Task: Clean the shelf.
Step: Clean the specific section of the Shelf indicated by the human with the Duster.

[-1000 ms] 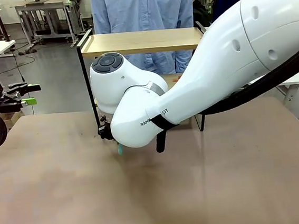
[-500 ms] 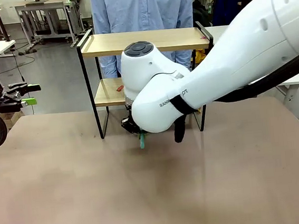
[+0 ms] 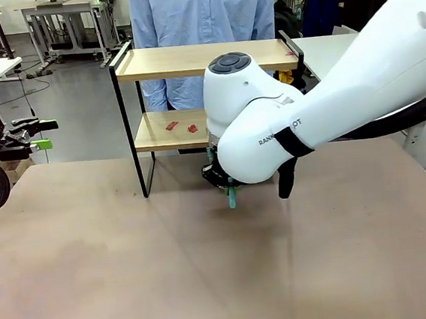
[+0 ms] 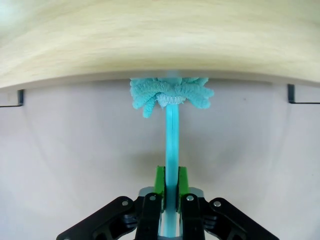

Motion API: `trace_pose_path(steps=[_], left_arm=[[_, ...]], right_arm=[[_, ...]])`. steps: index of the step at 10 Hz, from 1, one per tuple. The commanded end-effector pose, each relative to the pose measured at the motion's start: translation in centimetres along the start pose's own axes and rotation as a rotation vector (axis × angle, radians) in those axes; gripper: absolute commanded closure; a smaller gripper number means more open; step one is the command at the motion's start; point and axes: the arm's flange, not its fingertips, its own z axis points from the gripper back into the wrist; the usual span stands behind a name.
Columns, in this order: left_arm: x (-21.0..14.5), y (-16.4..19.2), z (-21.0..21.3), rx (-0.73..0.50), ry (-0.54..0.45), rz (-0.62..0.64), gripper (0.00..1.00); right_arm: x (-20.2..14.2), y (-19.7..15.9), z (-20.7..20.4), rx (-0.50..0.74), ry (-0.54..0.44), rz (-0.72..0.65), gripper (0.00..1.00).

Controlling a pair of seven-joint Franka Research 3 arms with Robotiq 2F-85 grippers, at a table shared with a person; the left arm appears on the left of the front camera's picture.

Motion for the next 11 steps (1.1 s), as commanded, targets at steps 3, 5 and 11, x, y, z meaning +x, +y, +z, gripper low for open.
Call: trace_pose_path(steps=[3, 5, 11], left_arm=[[0.3, -0.2, -0.1, 0.001, -0.004, -0.013, 0.00], [0.3, -0.2, -0.1, 0.001, -0.004, -0.013, 0.00], [0.3, -0.2, -0.1, 0.001, -0.004, -0.013, 0.00]], right_arm=[[-0.4, -5.0, 0.3, -0.092, 0.004, -0.030, 0.87], [-0.4, -7.0, 1.1, -0.149, -0.011, -0.036, 0.87], [0.1, -9.6, 2.9, -0.229, -0.040, -0.059, 0.87]])
